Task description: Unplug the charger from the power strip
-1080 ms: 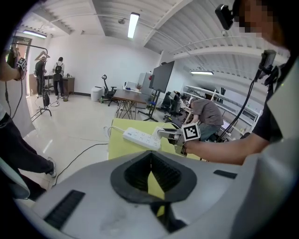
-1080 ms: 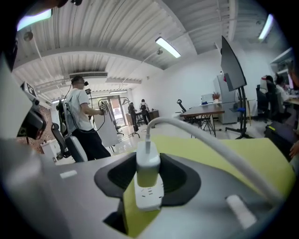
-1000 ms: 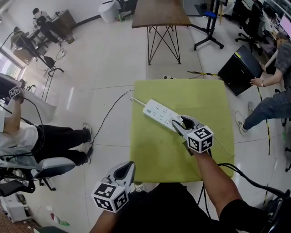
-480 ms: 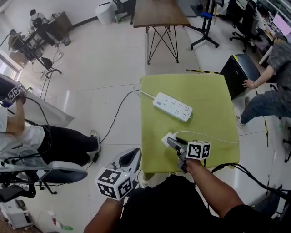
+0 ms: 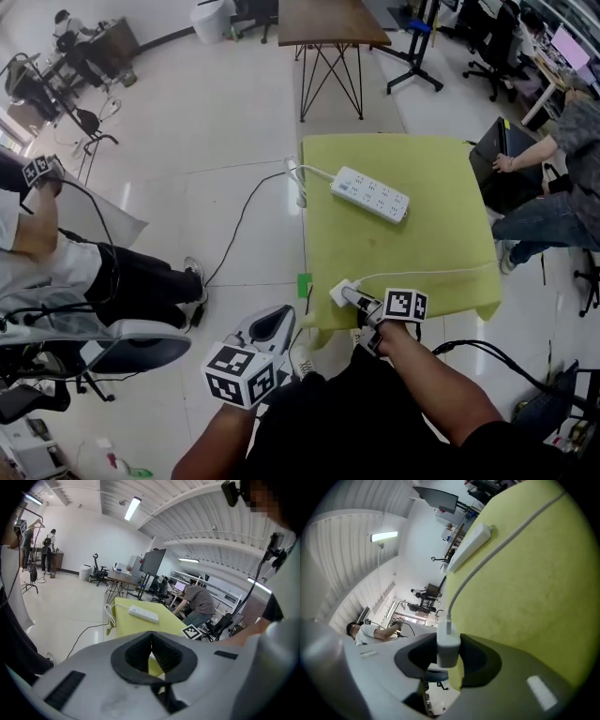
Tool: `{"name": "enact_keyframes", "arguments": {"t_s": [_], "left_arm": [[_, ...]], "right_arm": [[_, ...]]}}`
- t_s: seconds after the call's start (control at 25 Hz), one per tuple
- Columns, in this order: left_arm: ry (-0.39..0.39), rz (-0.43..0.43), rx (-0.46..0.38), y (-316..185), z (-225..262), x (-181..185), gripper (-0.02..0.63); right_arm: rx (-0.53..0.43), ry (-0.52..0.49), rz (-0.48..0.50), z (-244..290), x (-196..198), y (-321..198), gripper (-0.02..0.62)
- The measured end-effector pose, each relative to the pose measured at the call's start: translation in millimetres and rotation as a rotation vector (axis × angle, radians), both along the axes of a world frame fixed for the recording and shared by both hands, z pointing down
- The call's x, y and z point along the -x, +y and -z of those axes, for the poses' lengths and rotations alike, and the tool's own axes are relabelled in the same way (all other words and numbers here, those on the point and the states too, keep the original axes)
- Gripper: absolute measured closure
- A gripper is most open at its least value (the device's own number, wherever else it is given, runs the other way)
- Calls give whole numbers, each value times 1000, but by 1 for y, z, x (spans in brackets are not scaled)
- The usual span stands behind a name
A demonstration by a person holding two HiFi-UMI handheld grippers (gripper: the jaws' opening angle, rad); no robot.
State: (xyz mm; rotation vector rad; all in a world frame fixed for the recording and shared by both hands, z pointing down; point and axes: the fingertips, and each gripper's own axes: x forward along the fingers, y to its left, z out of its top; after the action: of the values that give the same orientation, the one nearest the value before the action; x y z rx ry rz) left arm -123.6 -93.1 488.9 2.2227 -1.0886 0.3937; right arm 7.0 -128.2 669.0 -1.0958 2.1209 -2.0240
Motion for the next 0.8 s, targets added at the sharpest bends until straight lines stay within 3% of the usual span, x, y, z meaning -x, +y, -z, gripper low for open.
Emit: {"name": "enact_keyframes", "arguments": {"t_s": [0.2,0.48,0.8], "left_arm": [[25,1,-15,8,0,19,598],[45,47,-40,24,8,51,600],[64,82,-47,32,13,73,600]], "right_arm": [[100,47,-81,-15,0,4,442],[147,38,-129,-16,-2,9,430],[161,69,-110,-6,-1,16,361]]}}
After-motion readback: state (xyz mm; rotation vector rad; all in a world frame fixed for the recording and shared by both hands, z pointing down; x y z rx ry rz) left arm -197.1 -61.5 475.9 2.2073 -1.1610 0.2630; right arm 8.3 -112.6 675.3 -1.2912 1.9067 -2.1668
